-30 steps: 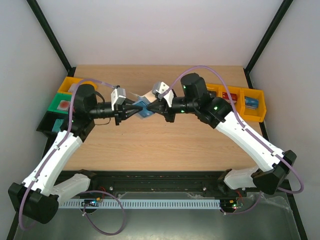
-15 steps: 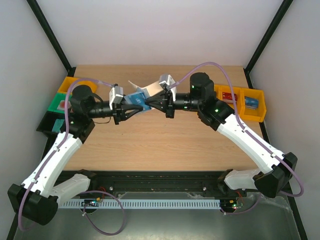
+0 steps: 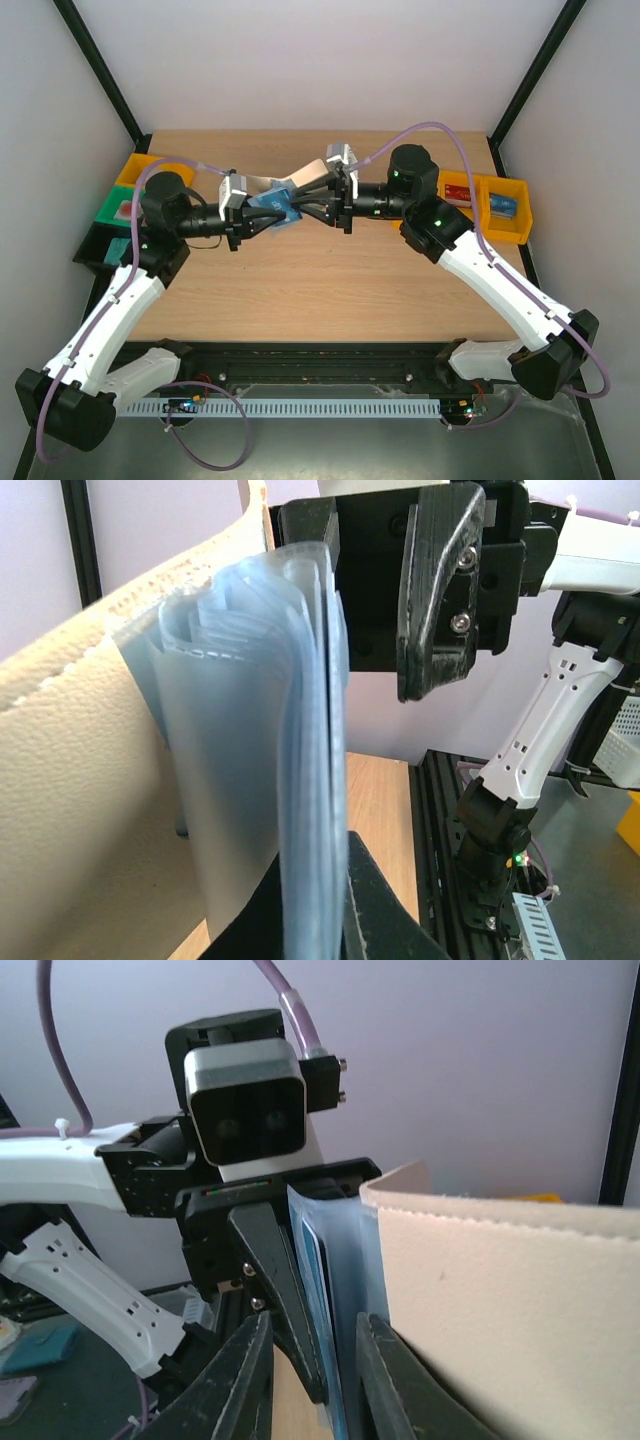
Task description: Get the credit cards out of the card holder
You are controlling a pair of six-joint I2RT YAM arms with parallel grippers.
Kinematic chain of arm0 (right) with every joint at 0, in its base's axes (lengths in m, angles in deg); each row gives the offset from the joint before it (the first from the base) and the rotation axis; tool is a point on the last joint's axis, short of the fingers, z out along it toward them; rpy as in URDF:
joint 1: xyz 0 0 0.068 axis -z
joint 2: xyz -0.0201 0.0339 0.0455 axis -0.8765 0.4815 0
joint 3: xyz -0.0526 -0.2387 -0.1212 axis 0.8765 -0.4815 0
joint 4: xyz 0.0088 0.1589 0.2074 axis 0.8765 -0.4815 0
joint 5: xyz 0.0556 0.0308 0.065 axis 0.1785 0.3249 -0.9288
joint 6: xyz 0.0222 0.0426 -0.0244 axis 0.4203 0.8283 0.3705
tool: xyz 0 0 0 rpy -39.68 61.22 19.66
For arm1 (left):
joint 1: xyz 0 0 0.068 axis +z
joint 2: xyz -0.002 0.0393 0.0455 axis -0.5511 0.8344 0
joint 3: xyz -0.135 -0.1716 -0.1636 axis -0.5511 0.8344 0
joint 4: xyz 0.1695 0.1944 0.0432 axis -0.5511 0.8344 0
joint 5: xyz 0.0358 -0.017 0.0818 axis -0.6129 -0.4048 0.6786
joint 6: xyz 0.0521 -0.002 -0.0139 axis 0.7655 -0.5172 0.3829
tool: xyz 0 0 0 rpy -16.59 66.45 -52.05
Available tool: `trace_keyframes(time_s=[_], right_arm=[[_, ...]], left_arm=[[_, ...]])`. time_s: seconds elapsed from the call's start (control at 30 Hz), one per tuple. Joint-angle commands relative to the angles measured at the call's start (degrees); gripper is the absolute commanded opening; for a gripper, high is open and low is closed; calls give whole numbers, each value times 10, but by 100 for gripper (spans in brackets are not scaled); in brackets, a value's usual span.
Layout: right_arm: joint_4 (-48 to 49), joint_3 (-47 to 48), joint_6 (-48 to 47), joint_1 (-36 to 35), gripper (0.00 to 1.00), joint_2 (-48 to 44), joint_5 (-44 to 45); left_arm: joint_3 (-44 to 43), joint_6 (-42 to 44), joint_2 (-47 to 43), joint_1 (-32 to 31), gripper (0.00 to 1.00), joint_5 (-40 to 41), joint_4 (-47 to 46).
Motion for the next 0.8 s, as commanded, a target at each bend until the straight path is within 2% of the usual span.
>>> trace_keyframes(time_s=[0.0,0.07,0.3,0.37,0.43,0.73,0.77], right_arm=[[59,20,58,4,21,9,-25],[52,27,62,2,18,20,-27],[43,33,60,-11,18,28,-10],[61,33,75,-17,13,33,-3],[78,34,98,-21,3,41,-2],[101,19,119,-7,2,27,-14],[101,17,124,-2,2,27,-17]], left_arm=[[2,13,-11,-1,2,-5,-13],[2,13,-11,-1,2,-2,-13],[0,15,-10,-1,2,2,-8],[0,15,-8,-2,2,1,-7],[-1,15,-7,-2,2,0,-8],[-1,11,-10,-2,3,-18,-4],[-1,3,-10,-1,6,-18,-11]])
